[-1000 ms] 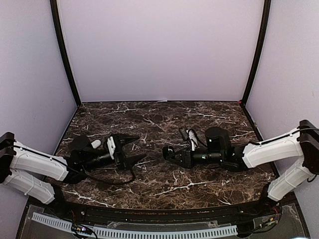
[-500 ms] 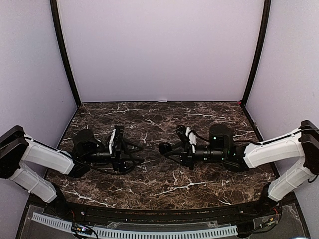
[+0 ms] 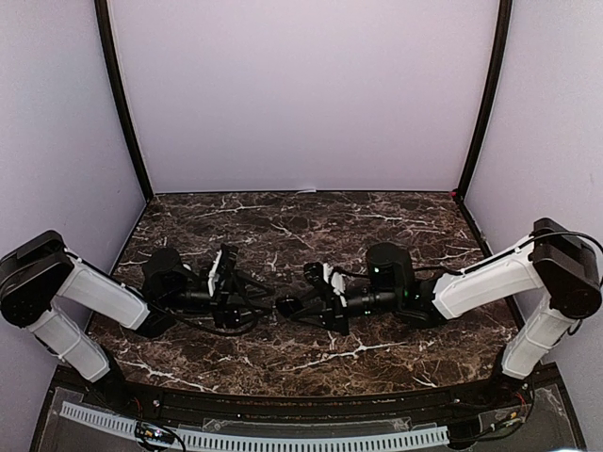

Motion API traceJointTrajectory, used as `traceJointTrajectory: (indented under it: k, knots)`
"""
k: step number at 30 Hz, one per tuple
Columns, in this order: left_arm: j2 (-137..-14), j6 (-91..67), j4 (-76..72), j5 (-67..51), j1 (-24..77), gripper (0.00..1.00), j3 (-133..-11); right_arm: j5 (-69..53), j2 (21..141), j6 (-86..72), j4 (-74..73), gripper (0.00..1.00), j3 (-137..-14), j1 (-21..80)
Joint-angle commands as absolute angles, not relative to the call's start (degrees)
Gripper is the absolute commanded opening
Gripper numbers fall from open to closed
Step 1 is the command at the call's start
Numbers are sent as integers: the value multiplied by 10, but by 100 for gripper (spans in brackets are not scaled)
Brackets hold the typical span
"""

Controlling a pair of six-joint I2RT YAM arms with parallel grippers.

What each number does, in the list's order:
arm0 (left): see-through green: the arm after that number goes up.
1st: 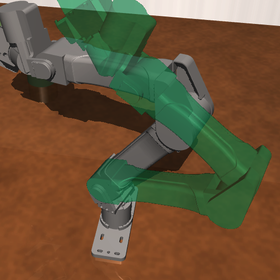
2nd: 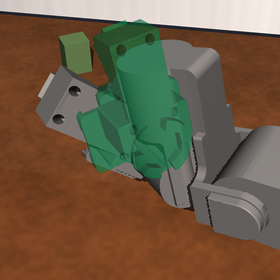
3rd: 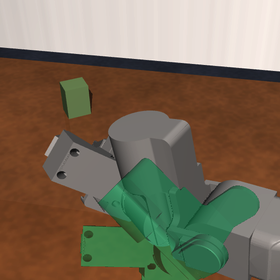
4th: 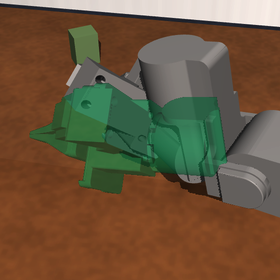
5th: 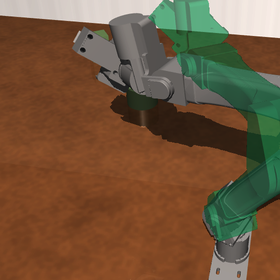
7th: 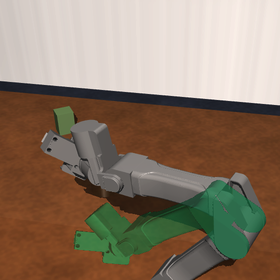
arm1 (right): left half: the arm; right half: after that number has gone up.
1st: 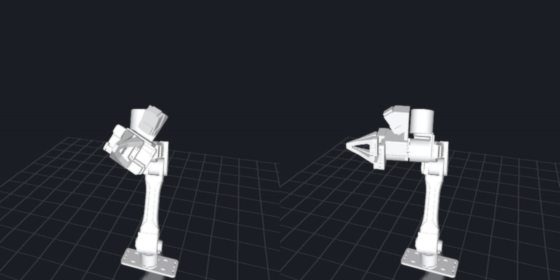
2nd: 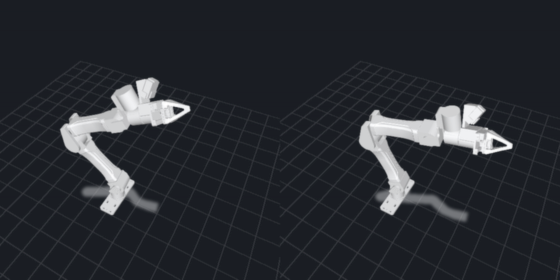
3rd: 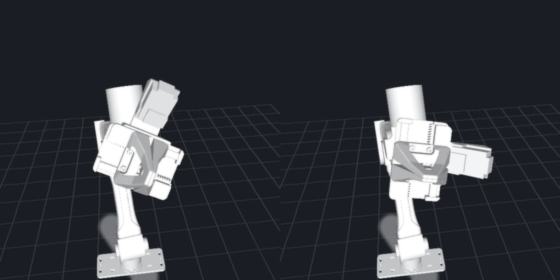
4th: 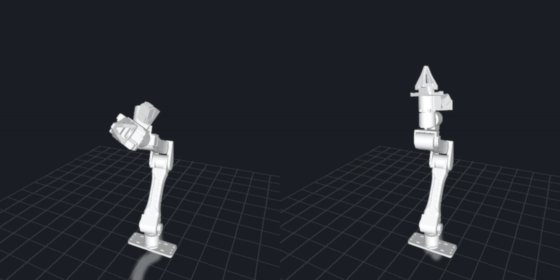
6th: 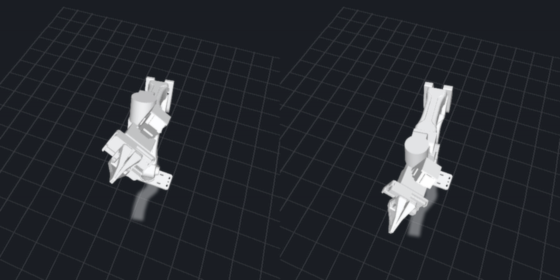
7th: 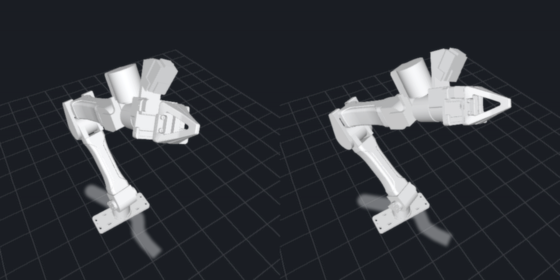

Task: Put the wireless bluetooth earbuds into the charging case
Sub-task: Pass from the right arm to the left

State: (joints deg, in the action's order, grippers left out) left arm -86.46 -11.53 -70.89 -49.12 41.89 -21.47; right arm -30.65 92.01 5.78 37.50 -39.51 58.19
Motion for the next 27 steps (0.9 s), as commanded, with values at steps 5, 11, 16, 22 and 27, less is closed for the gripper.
traceJointTrajectory:
  k: [5, 11, 16, 22, 27]
  knots:
    - [-909, -102, -769, -511, 417, 56, -215, -330, 958, 55, 418, 7, -419, 593]
    - [-932, -104, -774, -531, 421, 55, -227, -329, 963, 45, 429, 7, -416, 593]
    - [-932, -78, -731, -516, 430, 49, -239, -315, 971, 50, 406, 7, -428, 593]
    - [-931, -45, -683, -504, 447, 41, -253, -312, 983, 43, 397, 7, -441, 593]
    - [-926, -33, -666, -500, 452, 28, -258, -312, 982, 40, 402, 7, -439, 593]
